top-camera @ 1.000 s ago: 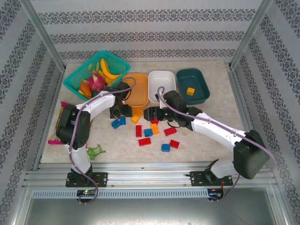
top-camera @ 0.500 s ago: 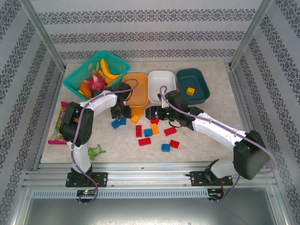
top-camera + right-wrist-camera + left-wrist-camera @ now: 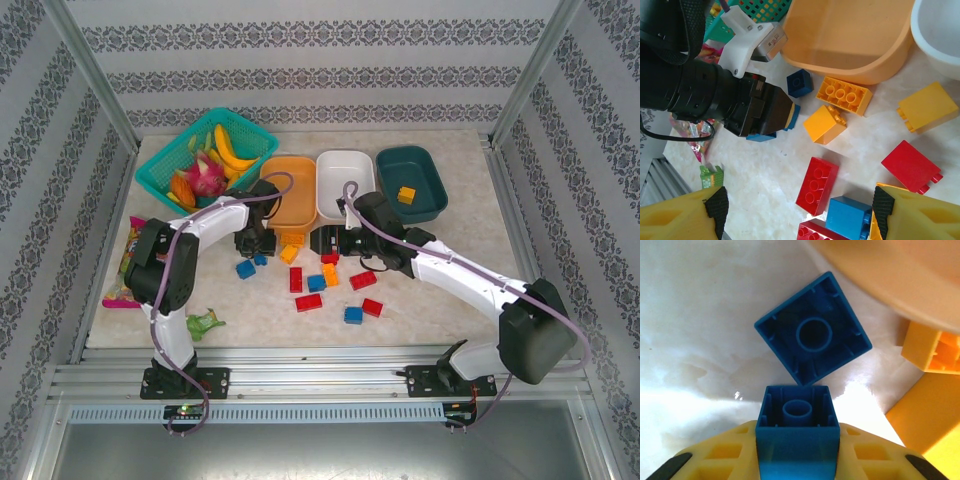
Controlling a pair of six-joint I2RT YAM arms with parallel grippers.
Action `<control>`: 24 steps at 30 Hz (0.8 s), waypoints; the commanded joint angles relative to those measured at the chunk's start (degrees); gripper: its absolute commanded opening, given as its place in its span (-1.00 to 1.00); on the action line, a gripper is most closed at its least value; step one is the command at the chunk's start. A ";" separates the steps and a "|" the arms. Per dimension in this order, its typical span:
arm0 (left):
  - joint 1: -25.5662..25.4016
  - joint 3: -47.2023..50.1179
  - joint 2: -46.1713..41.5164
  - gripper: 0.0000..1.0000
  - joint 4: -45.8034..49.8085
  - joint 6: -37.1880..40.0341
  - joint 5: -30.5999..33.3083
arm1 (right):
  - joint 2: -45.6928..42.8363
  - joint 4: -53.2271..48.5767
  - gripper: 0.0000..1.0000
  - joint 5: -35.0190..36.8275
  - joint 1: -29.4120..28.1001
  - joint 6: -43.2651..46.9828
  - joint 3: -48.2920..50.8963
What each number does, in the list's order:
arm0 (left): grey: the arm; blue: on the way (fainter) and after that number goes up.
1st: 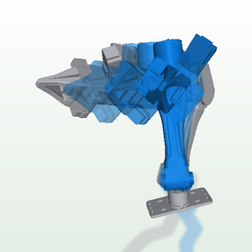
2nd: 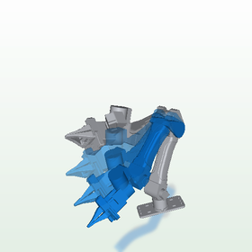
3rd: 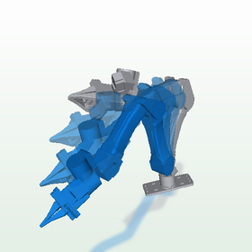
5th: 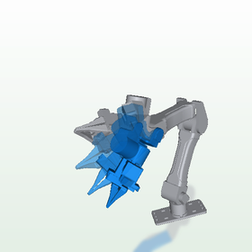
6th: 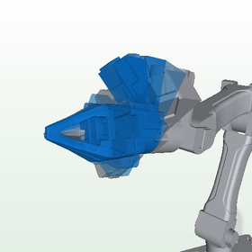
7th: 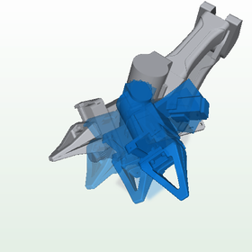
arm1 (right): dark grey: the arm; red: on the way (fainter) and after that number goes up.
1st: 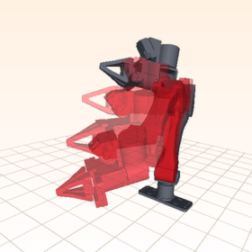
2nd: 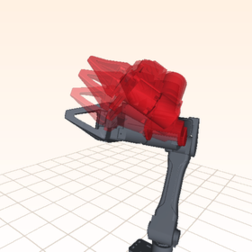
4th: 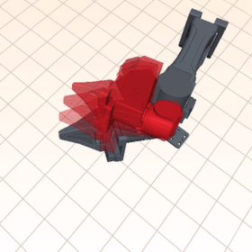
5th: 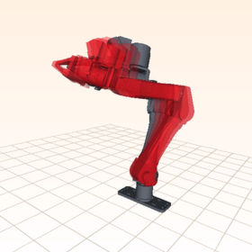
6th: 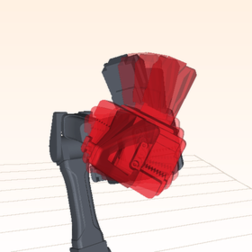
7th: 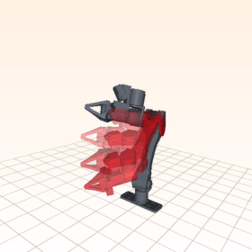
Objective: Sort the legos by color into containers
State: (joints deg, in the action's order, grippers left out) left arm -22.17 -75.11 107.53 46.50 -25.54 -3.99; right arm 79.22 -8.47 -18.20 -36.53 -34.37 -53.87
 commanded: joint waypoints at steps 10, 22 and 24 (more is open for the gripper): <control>-0.44 -17.39 -5.62 -0.40 9.15 -3.37 -0.57 | -8.49 3.69 0.59 6.86 2.63 -2.41 -1.08; 1.09 -54.06 27.14 -0.37 13.12 -1.49 -0.03 | -3.16 10.45 0.64 9.50 11.03 -11.14 -2.94; 1.50 -56.04 29.96 -0.34 12.80 -1.54 -0.58 | -2.52 9.43 0.66 9.66 11.52 -11.25 -3.05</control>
State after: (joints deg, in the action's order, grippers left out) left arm -21.82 -127.44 135.66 55.35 -28.03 -4.32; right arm 75.81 -0.10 -9.85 -25.50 -43.40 -55.11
